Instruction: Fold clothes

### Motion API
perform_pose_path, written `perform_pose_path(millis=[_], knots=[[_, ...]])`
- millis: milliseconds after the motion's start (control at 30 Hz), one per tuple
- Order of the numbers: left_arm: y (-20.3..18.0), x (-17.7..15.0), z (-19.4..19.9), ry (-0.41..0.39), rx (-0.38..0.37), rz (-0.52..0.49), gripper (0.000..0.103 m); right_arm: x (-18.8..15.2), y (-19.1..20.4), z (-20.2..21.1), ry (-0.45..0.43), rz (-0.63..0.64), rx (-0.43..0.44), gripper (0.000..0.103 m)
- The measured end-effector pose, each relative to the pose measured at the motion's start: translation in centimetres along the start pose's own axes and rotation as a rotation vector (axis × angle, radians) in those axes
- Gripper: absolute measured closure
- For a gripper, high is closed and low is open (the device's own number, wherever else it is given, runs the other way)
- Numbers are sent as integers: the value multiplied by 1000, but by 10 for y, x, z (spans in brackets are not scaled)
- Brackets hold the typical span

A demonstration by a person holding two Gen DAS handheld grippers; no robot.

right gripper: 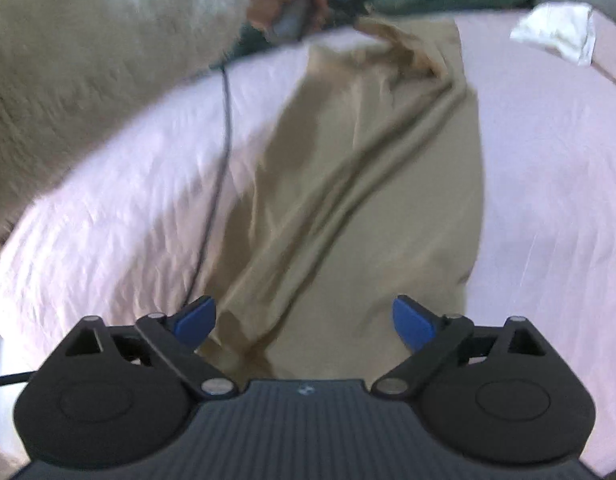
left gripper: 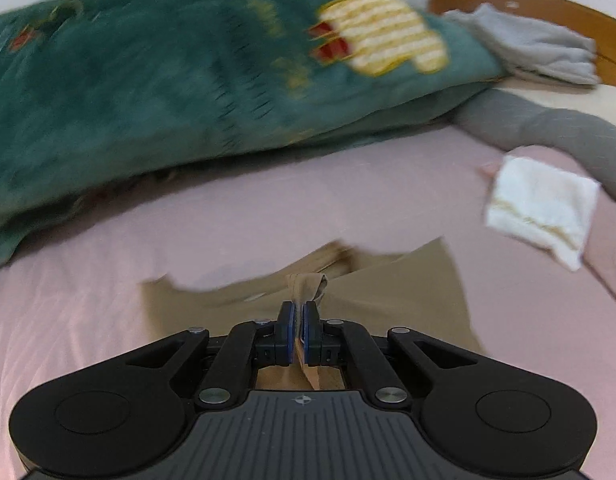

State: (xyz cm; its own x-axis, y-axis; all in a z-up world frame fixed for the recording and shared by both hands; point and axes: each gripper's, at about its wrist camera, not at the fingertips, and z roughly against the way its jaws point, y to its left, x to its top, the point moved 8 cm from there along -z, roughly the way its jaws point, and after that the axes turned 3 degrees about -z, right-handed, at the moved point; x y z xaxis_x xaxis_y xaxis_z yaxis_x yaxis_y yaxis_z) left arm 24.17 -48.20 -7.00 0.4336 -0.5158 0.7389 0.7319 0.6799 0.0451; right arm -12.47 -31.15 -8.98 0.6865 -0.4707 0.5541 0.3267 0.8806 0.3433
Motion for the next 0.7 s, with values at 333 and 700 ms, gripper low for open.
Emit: perform_pose_path(millis=[333,700], knots=[[20,5,15,9,-122,43,78,-3,4,4,0,11,-112,6],[-8,-14,-10,114,-64,15,30,8,25,-12,-31,7,-132,6]])
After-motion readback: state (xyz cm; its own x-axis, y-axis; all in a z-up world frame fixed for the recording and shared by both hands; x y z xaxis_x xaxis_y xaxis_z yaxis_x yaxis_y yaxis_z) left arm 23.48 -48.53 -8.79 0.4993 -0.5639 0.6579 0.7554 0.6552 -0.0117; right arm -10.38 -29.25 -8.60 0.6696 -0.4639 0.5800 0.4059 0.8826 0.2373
